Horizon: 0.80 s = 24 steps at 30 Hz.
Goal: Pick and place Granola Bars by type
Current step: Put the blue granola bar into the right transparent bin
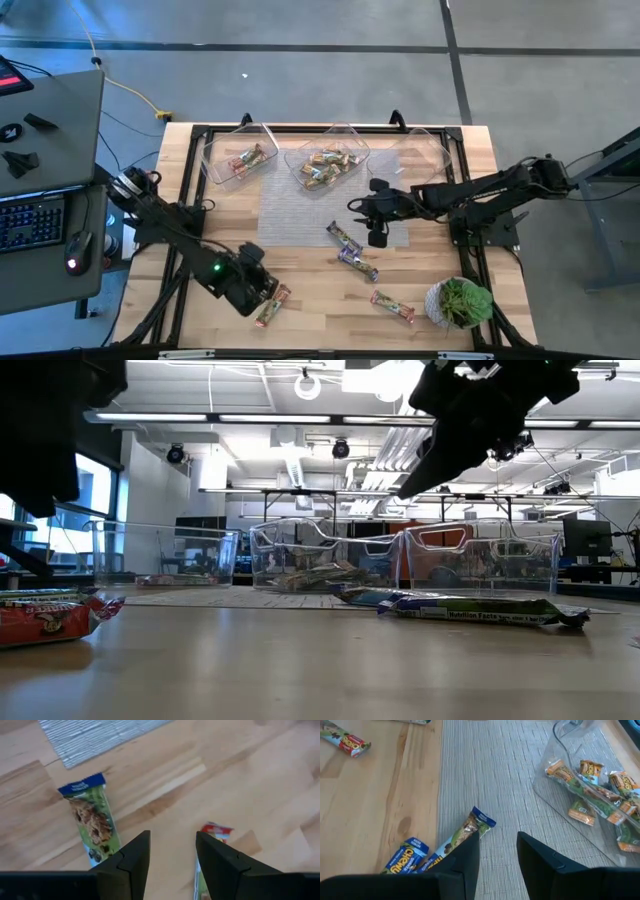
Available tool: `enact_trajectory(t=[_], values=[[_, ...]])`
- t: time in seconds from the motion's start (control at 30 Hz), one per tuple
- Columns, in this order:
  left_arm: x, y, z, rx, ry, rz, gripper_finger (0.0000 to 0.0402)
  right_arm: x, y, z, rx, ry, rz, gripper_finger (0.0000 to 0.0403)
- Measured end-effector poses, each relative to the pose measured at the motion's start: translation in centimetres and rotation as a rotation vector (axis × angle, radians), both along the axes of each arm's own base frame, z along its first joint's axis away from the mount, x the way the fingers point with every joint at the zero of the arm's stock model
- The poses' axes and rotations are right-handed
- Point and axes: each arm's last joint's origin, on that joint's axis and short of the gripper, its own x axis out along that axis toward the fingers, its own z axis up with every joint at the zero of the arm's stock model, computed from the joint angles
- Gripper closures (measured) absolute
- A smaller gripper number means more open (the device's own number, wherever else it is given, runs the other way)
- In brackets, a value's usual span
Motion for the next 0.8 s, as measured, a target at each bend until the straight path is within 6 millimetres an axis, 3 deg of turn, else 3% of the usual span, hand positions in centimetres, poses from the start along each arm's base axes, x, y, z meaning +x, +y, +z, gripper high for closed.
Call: enact_trajectory(t=[0.2,0.43,0.8], values=[[0.5,1.2,-0.2,-0.031,0.101,-0.011,0.0247,0.0,0.0,0.0,0.003,-0.005,-0.002,0.0289],[-0.5,2.3,-0.9,-0.032,0.326,0.048,0.0247,0.0,0.0,0.0,0.004,-0.005,-0.002,0.0289],[-0.5,2.4,-0.9,-0.023,0.331,0.044,0.0233,0.1,0.0,0.1,-0.002,-0.012,0.003,0.0289]])
